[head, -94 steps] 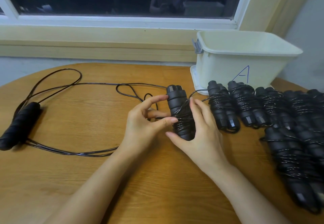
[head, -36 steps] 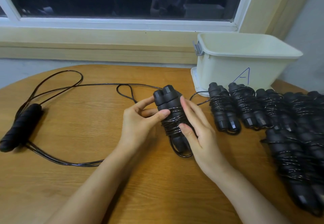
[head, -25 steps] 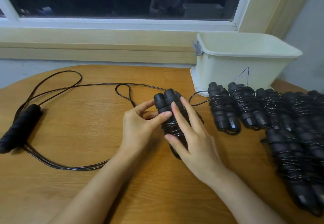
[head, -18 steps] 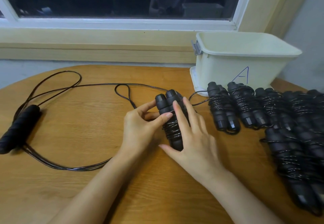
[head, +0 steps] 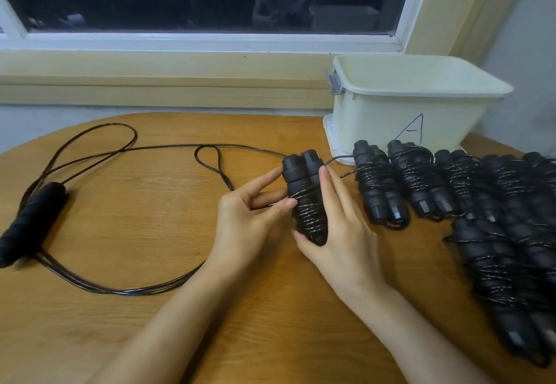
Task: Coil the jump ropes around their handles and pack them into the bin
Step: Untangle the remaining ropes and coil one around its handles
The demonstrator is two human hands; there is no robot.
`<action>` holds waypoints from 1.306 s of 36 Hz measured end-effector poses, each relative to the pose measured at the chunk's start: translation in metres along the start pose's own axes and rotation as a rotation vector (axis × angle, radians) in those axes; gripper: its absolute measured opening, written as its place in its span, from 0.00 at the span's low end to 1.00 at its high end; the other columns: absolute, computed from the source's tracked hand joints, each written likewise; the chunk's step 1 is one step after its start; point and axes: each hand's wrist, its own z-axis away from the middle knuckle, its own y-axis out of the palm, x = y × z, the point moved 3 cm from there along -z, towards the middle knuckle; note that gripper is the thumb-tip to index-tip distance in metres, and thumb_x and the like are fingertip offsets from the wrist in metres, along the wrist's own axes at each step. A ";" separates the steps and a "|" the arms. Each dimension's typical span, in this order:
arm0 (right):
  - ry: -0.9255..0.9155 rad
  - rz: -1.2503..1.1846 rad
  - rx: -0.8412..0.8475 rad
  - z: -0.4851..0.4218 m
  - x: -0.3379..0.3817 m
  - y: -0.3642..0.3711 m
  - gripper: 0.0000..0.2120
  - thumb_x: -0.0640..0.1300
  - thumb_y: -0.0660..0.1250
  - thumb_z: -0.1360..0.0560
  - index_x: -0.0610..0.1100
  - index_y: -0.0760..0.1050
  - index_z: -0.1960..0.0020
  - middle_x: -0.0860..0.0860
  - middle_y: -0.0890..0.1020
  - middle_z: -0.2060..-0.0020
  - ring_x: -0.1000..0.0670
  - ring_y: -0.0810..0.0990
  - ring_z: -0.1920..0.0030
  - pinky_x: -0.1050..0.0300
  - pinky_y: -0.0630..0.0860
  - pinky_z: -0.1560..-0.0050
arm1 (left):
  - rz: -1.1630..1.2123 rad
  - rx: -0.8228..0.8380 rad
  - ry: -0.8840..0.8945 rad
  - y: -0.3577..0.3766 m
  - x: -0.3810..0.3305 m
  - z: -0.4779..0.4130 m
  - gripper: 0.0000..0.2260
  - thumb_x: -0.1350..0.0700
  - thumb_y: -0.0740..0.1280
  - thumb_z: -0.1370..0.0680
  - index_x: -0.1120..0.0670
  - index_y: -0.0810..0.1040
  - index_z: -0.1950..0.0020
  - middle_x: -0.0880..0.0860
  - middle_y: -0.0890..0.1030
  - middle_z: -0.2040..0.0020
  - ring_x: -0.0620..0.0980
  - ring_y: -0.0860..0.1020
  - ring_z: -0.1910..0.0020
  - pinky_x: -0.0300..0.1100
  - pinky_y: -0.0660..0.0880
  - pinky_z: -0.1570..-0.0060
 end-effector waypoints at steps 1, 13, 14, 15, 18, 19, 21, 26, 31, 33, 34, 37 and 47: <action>0.008 -0.032 -0.017 0.000 0.000 0.000 0.48 0.51 0.79 0.35 0.44 0.59 0.22 0.49 0.66 0.24 0.53 0.69 0.31 0.63 0.75 0.51 | 0.006 0.000 0.005 -0.001 0.000 -0.001 0.24 0.62 0.74 0.29 0.49 0.76 0.34 0.47 0.86 0.51 0.44 0.84 0.47 0.39 0.79 0.45; 0.064 -0.596 0.026 -0.002 0.003 -0.002 0.44 0.51 0.76 0.33 0.51 0.59 0.23 0.52 0.66 0.24 0.58 0.62 0.24 0.70 0.61 0.30 | 0.241 0.101 -0.032 -0.003 -0.001 -0.005 0.29 0.59 0.69 0.31 0.58 0.70 0.29 0.49 0.84 0.44 0.44 0.82 0.43 0.32 0.77 0.50; 0.065 -0.626 0.042 -0.002 0.004 -0.002 0.43 0.52 0.75 0.33 0.51 0.59 0.23 0.53 0.66 0.24 0.58 0.61 0.24 0.68 0.61 0.28 | 0.264 0.134 -0.047 -0.003 -0.002 -0.005 0.29 0.59 0.68 0.30 0.57 0.70 0.28 0.49 0.84 0.43 0.44 0.81 0.43 0.32 0.76 0.50; 0.070 -0.662 0.062 -0.002 0.004 -0.003 0.43 0.52 0.75 0.32 0.50 0.60 0.22 0.54 0.66 0.24 0.58 0.61 0.24 0.64 0.62 0.27 | 0.276 0.168 -0.059 -0.003 -0.002 -0.005 0.29 0.59 0.68 0.29 0.57 0.69 0.28 0.50 0.83 0.41 0.44 0.81 0.41 0.32 0.76 0.49; 0.096 -0.780 0.135 -0.002 0.008 -0.006 0.42 0.51 0.74 0.31 0.51 0.60 0.22 0.57 0.65 0.24 0.58 0.61 0.24 0.55 0.63 0.26 | 0.241 0.263 -0.074 -0.004 -0.001 -0.006 0.26 0.55 0.67 0.24 0.60 0.68 0.27 0.54 0.81 0.37 0.48 0.78 0.36 0.34 0.74 0.43; 0.104 -0.815 0.159 -0.002 0.009 -0.006 0.41 0.52 0.73 0.31 0.53 0.59 0.22 0.57 0.66 0.24 0.58 0.61 0.24 0.54 0.63 0.26 | 0.232 0.282 -0.083 -0.004 -0.001 -0.006 0.28 0.52 0.68 0.23 0.60 0.68 0.26 0.56 0.80 0.36 0.50 0.77 0.35 0.36 0.73 0.42; 0.115 -0.869 0.205 -0.001 0.012 -0.007 0.40 0.52 0.73 0.30 0.56 0.59 0.23 0.58 0.66 0.25 0.57 0.62 0.24 0.51 0.64 0.25 | 0.239 0.326 -0.119 -0.004 -0.004 -0.005 0.34 0.43 0.71 0.27 0.60 0.69 0.26 0.59 0.79 0.35 0.53 0.76 0.34 0.38 0.72 0.39; 0.127 -0.923 0.282 0.000 0.014 -0.007 0.37 0.52 0.72 0.29 0.60 0.58 0.24 0.58 0.67 0.26 0.57 0.63 0.25 0.49 0.65 0.25 | 0.254 0.415 -0.182 -0.004 -0.006 -0.003 0.32 0.40 0.70 0.27 0.59 0.73 0.31 0.55 0.80 0.40 0.52 0.77 0.38 0.41 0.73 0.40; 0.064 -0.688 0.222 -0.002 0.010 -0.005 0.37 0.56 0.68 0.27 0.54 0.58 0.22 0.61 0.60 0.23 0.57 0.54 0.22 0.49 0.57 0.22 | 0.249 0.362 -0.172 -0.005 -0.004 -0.004 0.25 0.46 0.70 0.24 0.60 0.75 0.33 0.59 0.80 0.39 0.53 0.78 0.38 0.41 0.74 0.41; 0.013 -0.616 0.200 -0.002 0.011 -0.004 0.36 0.55 0.66 0.25 0.51 0.58 0.22 0.58 0.60 0.23 0.54 0.56 0.22 0.49 0.60 0.23 | 0.236 0.314 -0.169 -0.005 -0.002 -0.005 0.23 0.50 0.71 0.25 0.59 0.76 0.34 0.59 0.81 0.40 0.53 0.79 0.40 0.40 0.75 0.43; 0.000 -0.604 0.197 -0.001 0.012 -0.004 0.35 0.55 0.66 0.25 0.51 0.57 0.21 0.57 0.60 0.24 0.54 0.57 0.23 0.48 0.61 0.24 | 0.225 0.290 -0.165 -0.005 -0.001 -0.005 0.22 0.51 0.71 0.26 0.58 0.77 0.35 0.57 0.82 0.42 0.51 0.79 0.41 0.38 0.75 0.44; -0.013 -0.531 0.197 0.001 0.012 0.001 0.37 0.57 0.65 0.25 0.52 0.53 0.21 0.57 0.59 0.23 0.56 0.57 0.23 0.53 0.62 0.24 | 0.232 0.206 -0.153 -0.005 -0.002 -0.005 0.21 0.55 0.72 0.29 0.60 0.79 0.38 0.51 0.84 0.50 0.45 0.81 0.49 0.34 0.76 0.51; -0.072 -0.320 0.082 0.004 0.012 0.008 0.45 0.46 0.74 0.27 0.54 0.51 0.20 0.54 0.64 0.24 0.56 0.63 0.24 0.62 0.68 0.31 | 0.208 0.067 -0.205 -0.002 0.000 -0.001 0.25 0.51 0.77 0.36 0.57 0.81 0.40 0.52 0.86 0.48 0.47 0.83 0.46 0.38 0.78 0.47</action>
